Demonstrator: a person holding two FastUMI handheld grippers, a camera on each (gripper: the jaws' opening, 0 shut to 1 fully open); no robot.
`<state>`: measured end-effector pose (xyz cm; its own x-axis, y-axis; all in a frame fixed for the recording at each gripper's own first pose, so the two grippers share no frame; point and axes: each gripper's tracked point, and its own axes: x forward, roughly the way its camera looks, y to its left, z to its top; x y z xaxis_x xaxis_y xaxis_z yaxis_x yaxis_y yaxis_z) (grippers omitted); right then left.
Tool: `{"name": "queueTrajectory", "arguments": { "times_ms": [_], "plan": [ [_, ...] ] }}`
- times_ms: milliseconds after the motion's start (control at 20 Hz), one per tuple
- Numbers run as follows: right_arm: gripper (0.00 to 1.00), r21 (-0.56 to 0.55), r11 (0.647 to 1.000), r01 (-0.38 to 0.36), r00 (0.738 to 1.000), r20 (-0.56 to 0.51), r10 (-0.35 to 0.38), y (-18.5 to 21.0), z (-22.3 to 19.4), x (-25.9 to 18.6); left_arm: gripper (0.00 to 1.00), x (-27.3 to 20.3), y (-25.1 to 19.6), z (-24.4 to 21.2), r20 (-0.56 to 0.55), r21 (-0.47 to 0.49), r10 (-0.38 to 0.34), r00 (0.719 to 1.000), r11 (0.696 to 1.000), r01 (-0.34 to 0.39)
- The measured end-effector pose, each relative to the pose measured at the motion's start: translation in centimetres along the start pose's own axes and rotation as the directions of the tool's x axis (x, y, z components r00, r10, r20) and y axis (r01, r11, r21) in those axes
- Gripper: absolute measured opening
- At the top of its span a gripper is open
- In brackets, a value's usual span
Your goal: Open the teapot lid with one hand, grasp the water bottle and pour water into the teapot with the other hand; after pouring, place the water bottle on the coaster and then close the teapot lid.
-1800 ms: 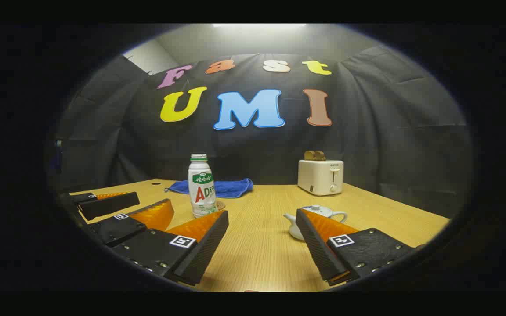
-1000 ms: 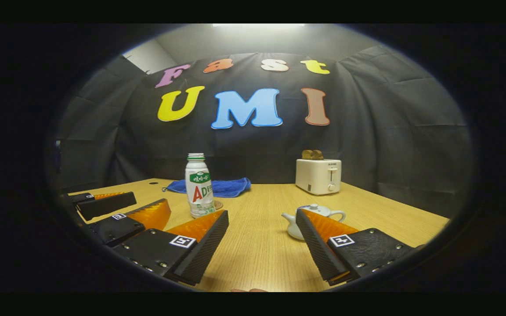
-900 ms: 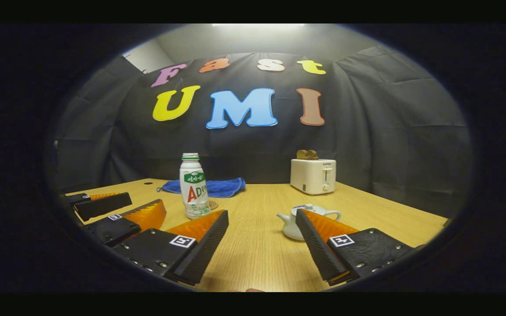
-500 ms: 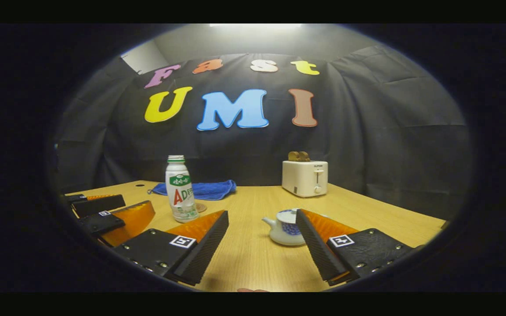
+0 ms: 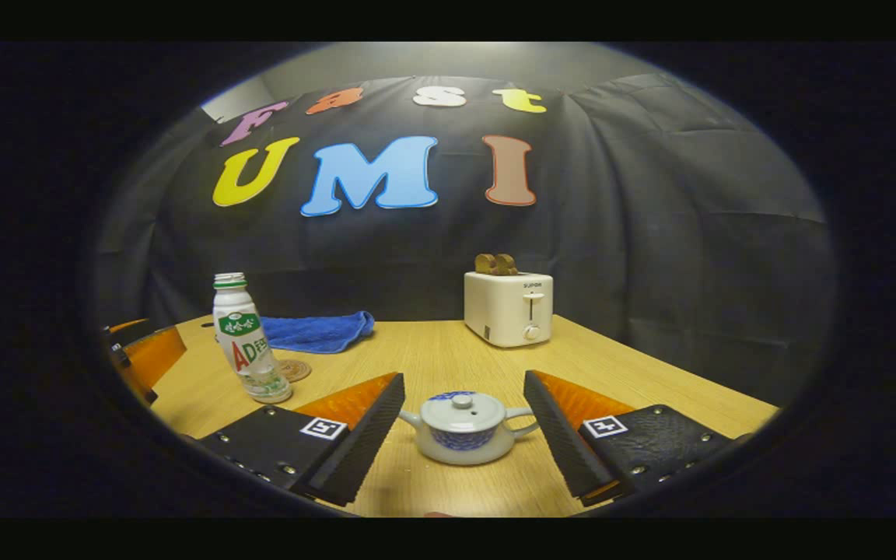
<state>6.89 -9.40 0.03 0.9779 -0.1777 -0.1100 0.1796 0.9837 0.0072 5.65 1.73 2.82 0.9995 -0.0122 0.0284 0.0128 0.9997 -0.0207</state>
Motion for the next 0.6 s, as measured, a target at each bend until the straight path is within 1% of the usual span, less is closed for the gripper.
{"name": "queueTrajectory", "arguments": {
  "times_ms": [100, 150, 200, 250, 300, 350, 400, 550, 600],
  "plan": [
    [0.94, -0.02, 1.0, 0.011, 1.0, -0.026, -0.011, -0.1, -0.6, 0.6, 0.99, 0.7, 0.3, -0.6, -0.018, -0.018, -0.002, 1.0, 1.0, 0.002],
    [0.89, -0.03, 0.999, 0.012, 0.999, -0.034, -0.013, -0.2, -0.9, 1.1, 0.94, 1.0, 0.6, -0.9, -0.026, -0.017, 0.001, 1.0, 1.0, -0.002],
    [0.86, -0.035, 0.999, 0.011, 0.999, -0.043, -0.012, 0.0, -1.1, 1.3, 0.94, 1.2, 0.8, -1.1, -0.032, -0.011, 0.003, 0.999, 1.0, -0.003],
    [0.76, -0.038, 0.999, 0.004, 0.999, -0.052, -0.006, 0.3, -1.3, 1.5, 0.94, 1.3, 0.9, -1.1, -0.035, -0.002, 0.007, 0.999, 1.0, -0.007],
    [0.74, -0.027, 1.0, -0.015, 0.998, -0.059, 0.013, 0.6, -1.6, 1.6, 0.99, 1.5, 1.0, -1.1, -0.036, 0.002, 0.011, 0.999, 1.0, -0.011],
    [0.58, -0.02, 1.0, -0.012, 0.998, -0.056, 0.01, 0.6, -1.2, 1.6, 0.94, 1.5, 1.0, -1.2, -0.036, 0.0, 0.008, 0.999, 1.0, -0.008],
    [0.52, -0.022, 1.0, -0.009, 0.998, -0.065, 0.008, 0.5, -1.3, 1.7, 0.95, 1.5, 0.9, -1.2, -0.036, -0.008, 0.003, 0.999, 1.0, -0.003],
    [0.52, -0.028, 1.0, 0.001, 0.999, -0.052, -0.002, 0.5, -1.2, 1.7, 0.94, 1.7, 1.1, -1.3, -0.036, -0.015, 0.005, 0.999, 1.0, -0.005],
    [0.66, -0.011, 1.0, 0.016, 0.999, -0.045, -0.016, 0.0, -0.9, 2.1, 0.97, 1.8, 1.3, -1.3, -0.038, -0.015, 0.006, 0.999, 1.0, -0.007]
  ]
}}
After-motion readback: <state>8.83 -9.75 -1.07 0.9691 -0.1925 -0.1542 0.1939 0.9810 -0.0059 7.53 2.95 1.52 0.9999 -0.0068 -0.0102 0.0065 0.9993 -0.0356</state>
